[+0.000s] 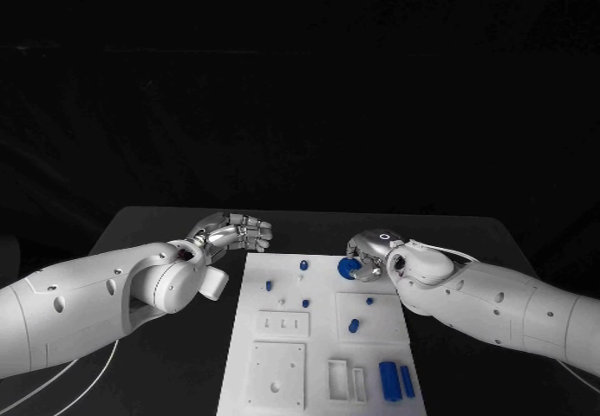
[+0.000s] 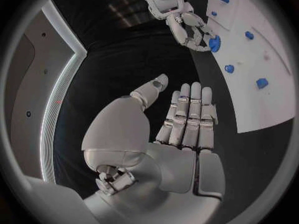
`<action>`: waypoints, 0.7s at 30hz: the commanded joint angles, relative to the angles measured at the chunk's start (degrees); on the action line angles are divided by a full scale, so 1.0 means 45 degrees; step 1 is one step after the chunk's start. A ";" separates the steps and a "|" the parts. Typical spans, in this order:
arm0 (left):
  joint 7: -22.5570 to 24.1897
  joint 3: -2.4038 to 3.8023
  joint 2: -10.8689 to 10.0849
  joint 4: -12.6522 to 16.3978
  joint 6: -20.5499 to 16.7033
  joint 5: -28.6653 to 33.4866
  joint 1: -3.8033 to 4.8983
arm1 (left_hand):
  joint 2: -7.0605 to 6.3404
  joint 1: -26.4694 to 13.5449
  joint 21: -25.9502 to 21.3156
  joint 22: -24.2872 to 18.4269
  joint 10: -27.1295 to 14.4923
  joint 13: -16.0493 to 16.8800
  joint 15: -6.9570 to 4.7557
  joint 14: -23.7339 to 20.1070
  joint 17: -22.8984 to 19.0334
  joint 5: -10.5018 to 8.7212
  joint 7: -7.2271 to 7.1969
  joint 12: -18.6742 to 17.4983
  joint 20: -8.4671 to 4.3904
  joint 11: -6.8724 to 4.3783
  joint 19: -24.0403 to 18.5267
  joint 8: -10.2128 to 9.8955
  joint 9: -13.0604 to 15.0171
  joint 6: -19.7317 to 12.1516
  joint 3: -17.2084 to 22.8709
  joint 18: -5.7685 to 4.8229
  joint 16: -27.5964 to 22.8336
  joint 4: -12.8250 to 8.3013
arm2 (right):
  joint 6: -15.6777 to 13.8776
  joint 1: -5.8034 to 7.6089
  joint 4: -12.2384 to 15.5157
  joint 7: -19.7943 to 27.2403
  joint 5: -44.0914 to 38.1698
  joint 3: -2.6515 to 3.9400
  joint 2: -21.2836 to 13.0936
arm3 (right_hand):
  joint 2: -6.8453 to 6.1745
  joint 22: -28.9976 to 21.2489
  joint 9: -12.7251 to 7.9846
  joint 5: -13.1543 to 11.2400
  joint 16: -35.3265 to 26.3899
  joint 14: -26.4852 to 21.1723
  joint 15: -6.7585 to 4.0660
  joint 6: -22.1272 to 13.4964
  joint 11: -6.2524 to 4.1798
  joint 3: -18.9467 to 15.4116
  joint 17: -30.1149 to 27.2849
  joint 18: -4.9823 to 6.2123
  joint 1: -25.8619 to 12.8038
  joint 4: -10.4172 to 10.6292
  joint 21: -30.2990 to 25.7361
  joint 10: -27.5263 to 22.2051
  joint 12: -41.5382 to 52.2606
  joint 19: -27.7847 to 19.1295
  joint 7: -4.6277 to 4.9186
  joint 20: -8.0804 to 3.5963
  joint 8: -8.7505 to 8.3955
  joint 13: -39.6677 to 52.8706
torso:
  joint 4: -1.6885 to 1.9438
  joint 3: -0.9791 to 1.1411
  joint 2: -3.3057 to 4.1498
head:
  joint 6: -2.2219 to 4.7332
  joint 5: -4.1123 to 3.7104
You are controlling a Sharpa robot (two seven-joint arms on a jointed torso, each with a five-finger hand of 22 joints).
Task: Assemble the parts on the task board
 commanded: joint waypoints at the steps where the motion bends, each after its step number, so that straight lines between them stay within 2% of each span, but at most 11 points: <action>1: 0.0077 0.0013 0.0015 0.0024 0.0149 -0.0051 0.0015 | 0.0005 -0.0086 0.0052 0.0266 0.0065 -0.0012 0.0011 0.0071 0.0022 0.0077 0.0064 -0.0084 0.0011 0.0037 -0.0084 -0.0069 -0.0018 -0.0014 0.0005 0.0263 -0.0064 -0.0088 | -0.0804 -0.0045 0.0322 -0.0468 -0.0635 -0.0044 -0.0097 | 0.0011 0.0245 0.0055 -0.0050 -0.0066 -0.0019 -0.0102 0.0835 -0.0023 0.0119 0.0025 0.1085 0.0063 0.0011 0.0068 0.0120 0.0061 0.0004 0.0199 -0.0033 0.0050 0.0021 | -0.0020 0.0004 -0.0002 | 0.0048 0.0001; 8: 0.0093 0.0013 0.0002 0.0014 0.0132 -0.0051 0.0015 | 0.0008 -0.0086 0.0055 0.0266 0.0069 -0.0013 0.0012 0.0072 0.0024 0.0079 0.0064 -0.0089 0.0012 0.0037 -0.0083 -0.0069 -0.0018 -0.0013 0.0008 0.0263 -0.0066 -0.0089 | -0.1723 0.0124 0.1384 -0.0601 -0.1286 -0.0030 -0.0289 | -0.0182 0.0239 0.0073 -0.0067 -0.0060 0.0007 -0.0131 0.0891 -0.0051 0.0304 0.0064 0.1085 0.0107 0.0137 0.0120 0.0234 0.0095 0.0070 0.0172 -0.0084 0.0035 0.0057 | -0.0025 0.0010 0.0001 | 0.0105 0.0010; 14: 0.0104 0.0013 0.0019 0.0017 0.0134 -0.0051 0.0014 | 0.0009 -0.0088 0.0057 0.0266 0.0072 -0.0013 0.0012 0.0074 0.0027 0.0080 0.0064 -0.0093 0.0013 0.0038 -0.0084 -0.0068 -0.0018 -0.0012 0.0009 0.0262 -0.0066 -0.0089 | -0.2147 0.0180 0.2088 -0.0782 -0.1741 -0.0026 -0.0202 | -0.0329 0.0232 0.0088 -0.0072 -0.0062 0.0025 -0.0144 0.0928 -0.0064 0.0473 0.0091 0.1085 0.0161 0.0284 0.0147 0.0296 0.0098 0.0107 0.0160 -0.0124 0.0020 0.0069 | -0.0007 0.0003 -0.0001 | 0.0150 0.0002; 21: 0.0104 0.0013 0.0032 0.0026 0.0142 -0.0051 0.0014 | 0.0011 -0.0091 0.0059 0.0267 0.0075 -0.0013 0.0012 0.0076 0.0029 0.0081 0.0064 -0.0096 0.0013 0.0038 -0.0083 -0.0068 -0.0018 -0.0010 0.0010 0.0262 -0.0067 -0.0087 | -0.2219 0.0172 0.2405 -0.0872 -0.2106 -0.0039 0.0308 | -0.0431 0.0226 0.0096 -0.0057 -0.0073 0.0029 -0.0152 0.0947 -0.0071 0.0592 0.0106 0.1085 0.0220 0.0377 0.0158 0.0309 0.0075 0.0129 0.0153 -0.0150 0.0005 0.0060 | 0.0020 -0.0003 0.0014 | 0.0186 0.0007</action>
